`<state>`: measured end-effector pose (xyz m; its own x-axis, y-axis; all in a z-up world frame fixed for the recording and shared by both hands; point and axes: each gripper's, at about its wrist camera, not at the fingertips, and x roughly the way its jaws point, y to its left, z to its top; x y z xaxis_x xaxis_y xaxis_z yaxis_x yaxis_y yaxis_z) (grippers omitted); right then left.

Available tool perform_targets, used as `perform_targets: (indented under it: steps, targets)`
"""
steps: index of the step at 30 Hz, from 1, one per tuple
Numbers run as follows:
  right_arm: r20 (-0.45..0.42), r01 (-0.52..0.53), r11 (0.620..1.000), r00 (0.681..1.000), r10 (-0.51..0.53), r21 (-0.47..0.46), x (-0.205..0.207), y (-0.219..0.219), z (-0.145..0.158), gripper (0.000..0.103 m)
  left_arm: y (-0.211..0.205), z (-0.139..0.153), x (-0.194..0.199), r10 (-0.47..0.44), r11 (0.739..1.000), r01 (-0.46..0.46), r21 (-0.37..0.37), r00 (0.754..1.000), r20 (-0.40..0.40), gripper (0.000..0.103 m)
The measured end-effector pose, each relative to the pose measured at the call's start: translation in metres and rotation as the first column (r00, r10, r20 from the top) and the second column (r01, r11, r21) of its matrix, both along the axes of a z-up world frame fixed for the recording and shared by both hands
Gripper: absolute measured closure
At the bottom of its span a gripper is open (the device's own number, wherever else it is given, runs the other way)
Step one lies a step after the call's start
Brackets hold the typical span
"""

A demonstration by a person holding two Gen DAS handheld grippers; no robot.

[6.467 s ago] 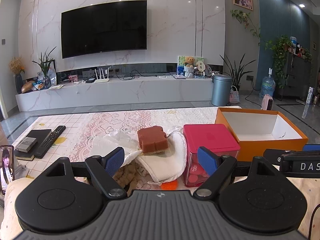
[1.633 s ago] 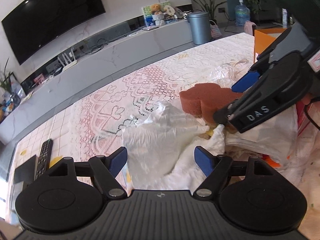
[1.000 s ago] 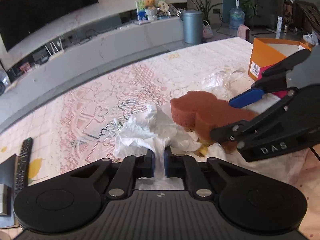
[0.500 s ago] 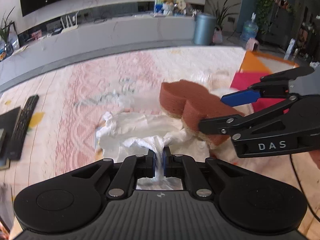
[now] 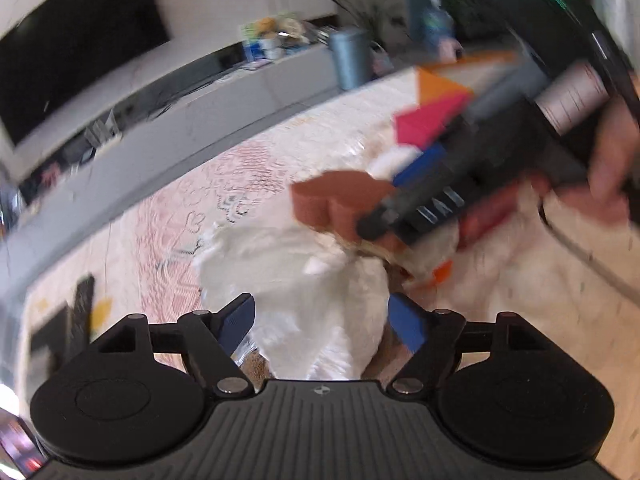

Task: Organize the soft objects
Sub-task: 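Lift the sponge and tissue with both grippers and carry them toward the orange box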

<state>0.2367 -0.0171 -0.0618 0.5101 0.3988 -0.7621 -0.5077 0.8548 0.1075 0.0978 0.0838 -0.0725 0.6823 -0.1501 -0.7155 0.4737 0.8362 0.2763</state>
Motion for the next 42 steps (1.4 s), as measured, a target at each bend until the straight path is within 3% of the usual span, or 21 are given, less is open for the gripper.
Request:
perform_targets:
  steps: [3, 9, 10, 11, 12, 13, 17, 22, 29, 36, 42]
  targets:
    - [0.0, -0.001, 1.0, 1.0, 0.001, -0.012, 0.001, 0.0, 0.001, 0.047, -0.022, -0.015, -0.001, -0.052, 0.993, 0.05, 0.104, 0.999, 0.009, 0.013]
    - [-0.011, -0.004, 1.0, 1.0, 0.004, -0.01, 0.005, -0.006, -0.003, 0.047, -0.045, -0.053, 0.012, -0.063, 0.964, 0.079, 0.253, 0.995, -0.072, 0.012]
    - [-0.015, -0.003, 1.0, 1.0, 0.003, -0.005, 0.005, -0.007, -0.004, 0.047, -0.047, -0.057, 0.015, -0.049, 0.958, 0.07, 0.279, 0.996, -0.08, 0.019]
    - [-0.019, -0.002, 1.0, 1.0, 0.002, -0.001, 0.005, -0.008, -0.006, 0.047, -0.047, -0.059, 0.018, -0.038, 0.955, 0.062, 0.29, 0.995, -0.089, 0.039]
    - [-0.022, -0.002, 1.0, 1.0, 0.002, 0.001, 0.005, -0.008, -0.007, 0.047, -0.045, -0.059, 0.021, -0.025, 0.957, 0.05, 0.286, 0.995, -0.093, 0.053]
    - [-0.023, -0.003, 1.0, 1.0, 0.003, 0.002, 0.005, -0.008, -0.008, 0.047, -0.043, -0.059, 0.024, -0.004, 0.96, 0.029, 0.279, 0.996, -0.09, 0.077]
    - [-0.021, -0.013, 1.0, 1.0, 0.014, 0.001, 0.004, -0.005, -0.013, 0.047, -0.023, -0.039, 0.028, 0.051, 0.984, -0.038, 0.177, 0.996, -0.07, 0.094]
    - [-0.007, -0.001, 1.0, 1.0, 0.001, 0.017, 0.0, -0.008, -0.009, 0.048, -0.008, -0.02, 0.033, 0.098, 0.991, -0.094, 0.094, 0.995, -0.034, 0.095]
    - [0.071, -0.014, 0.998, 0.997, 0.01, 0.058, -0.01, -0.021, 0.027, 0.048, -0.005, 0.021, 0.031, 0.124, 0.991, -0.127, 0.029, 0.989, 0.078, 0.096]
    - [0.165, 0.022, 0.994, 0.986, -0.04, 0.107, -0.012, -0.041, 0.074, 0.048, -0.024, 0.064, 0.031, 0.097, 0.994, -0.104, 0.023, 0.974, 0.205, 0.096]
    - [0.234, 0.081, 0.99, 0.966, -0.107, 0.118, -0.023, -0.078, 0.105, 0.048, -0.061, 0.086, 0.031, 0.034, 0.999, -0.033, -0.008, 0.964, 0.263, 0.096]
